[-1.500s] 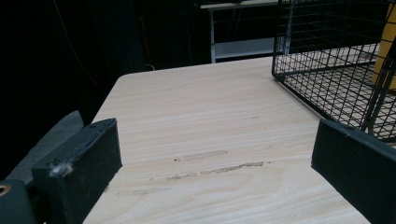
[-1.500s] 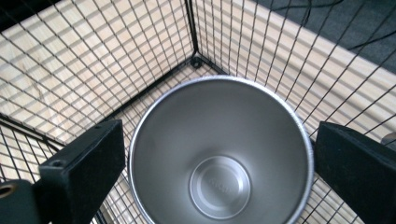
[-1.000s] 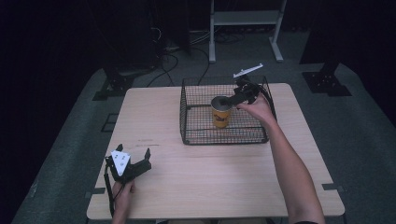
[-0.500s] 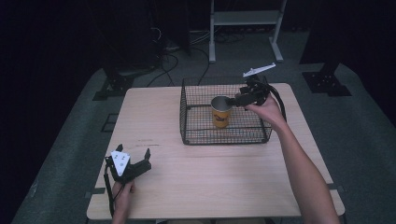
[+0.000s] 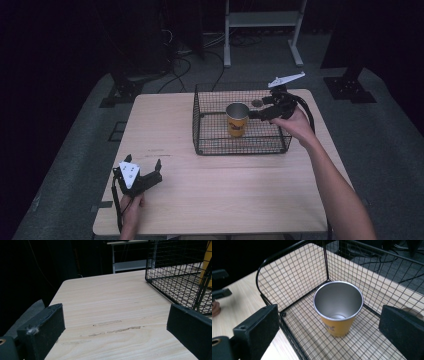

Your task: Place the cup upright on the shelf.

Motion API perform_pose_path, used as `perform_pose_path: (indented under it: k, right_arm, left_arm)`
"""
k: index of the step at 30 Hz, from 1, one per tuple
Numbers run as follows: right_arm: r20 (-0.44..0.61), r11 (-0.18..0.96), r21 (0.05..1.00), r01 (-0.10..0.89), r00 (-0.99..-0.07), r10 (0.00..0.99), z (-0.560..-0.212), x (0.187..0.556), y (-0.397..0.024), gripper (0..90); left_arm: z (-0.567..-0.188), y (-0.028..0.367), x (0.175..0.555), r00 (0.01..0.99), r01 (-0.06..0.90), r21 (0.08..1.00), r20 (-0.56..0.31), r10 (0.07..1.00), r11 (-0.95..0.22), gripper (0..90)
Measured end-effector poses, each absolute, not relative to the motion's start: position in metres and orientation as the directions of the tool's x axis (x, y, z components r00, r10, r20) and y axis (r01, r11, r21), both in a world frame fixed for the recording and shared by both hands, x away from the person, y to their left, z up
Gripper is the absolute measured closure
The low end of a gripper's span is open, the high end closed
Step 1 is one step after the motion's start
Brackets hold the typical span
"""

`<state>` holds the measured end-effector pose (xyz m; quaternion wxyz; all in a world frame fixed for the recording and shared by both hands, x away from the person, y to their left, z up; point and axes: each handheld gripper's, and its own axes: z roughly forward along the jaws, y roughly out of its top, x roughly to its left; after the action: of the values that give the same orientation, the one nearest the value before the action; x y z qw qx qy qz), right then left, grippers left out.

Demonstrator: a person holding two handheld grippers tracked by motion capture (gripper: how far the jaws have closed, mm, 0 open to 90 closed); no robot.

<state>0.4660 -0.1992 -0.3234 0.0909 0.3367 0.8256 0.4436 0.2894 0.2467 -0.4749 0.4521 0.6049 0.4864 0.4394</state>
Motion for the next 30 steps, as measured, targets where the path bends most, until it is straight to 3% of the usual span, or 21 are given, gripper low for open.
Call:
perform_pose_path:
  k: [30]
  right_arm:
    - [0.175, 0.389, 0.789, 0.475, -0.782, 0.598, -0.345, 0.425, -0.222, 2.5]
  left_arm:
    - [-0.475, 0.247, 0.289, 0.143, 0.191, 0.974, 0.094, 0.985, -0.121, 0.8]
